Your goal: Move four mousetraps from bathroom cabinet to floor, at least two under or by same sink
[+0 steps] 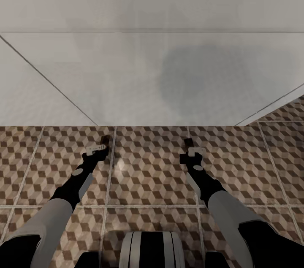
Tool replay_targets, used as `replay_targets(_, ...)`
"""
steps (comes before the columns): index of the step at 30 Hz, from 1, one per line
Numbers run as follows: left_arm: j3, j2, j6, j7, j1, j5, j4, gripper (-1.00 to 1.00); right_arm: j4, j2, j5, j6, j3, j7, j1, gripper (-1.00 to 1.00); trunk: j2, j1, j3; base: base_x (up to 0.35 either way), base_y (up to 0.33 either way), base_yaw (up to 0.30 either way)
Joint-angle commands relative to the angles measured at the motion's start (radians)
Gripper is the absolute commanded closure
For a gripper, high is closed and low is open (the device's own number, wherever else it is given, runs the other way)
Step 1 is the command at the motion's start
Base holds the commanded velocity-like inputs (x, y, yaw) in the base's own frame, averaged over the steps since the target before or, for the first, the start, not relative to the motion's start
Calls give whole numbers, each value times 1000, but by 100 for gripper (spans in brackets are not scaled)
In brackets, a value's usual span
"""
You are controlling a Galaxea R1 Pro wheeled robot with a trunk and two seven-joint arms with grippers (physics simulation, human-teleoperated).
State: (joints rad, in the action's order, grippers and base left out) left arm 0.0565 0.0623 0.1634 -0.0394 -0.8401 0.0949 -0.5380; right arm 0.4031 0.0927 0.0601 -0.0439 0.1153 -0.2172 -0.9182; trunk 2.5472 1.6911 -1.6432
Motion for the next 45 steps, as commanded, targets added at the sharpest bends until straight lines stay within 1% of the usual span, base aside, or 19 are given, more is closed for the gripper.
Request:
replay_targets(1,1,0,1,-4,0,9,3,100,-1,-1,8,-4,7,-7,-1,100,0,0,0,252,0,0)
replay_targets(10,1,0,3,-4,0,9,2,100,-1,-3,4,-4,7,-7,-1,100,0,0,0,303,0,0)
replay_targets(14,1,-1,5,-4,0,9,-1,100,-1,-2,3,-5,7,-7,-1,100,0,0,0,157,0,0)
replay_targets(31,-2,-1,7,-1,0,6,-2,100,-3,-3,7,-16,7,-5,-1,100,0,0,0,13,0,0)
replay_targets(37,-6,-1,7,-1,-1,1,-1,100,-33,-6,8,-23,6,1,-1,100,0,0,0,0,0,0)
replay_targets(45,-9,-1,7,-2,-1,0,2,100,-46,-8,9,-38,5,4,-1,100,0,0,0,0,0,0)
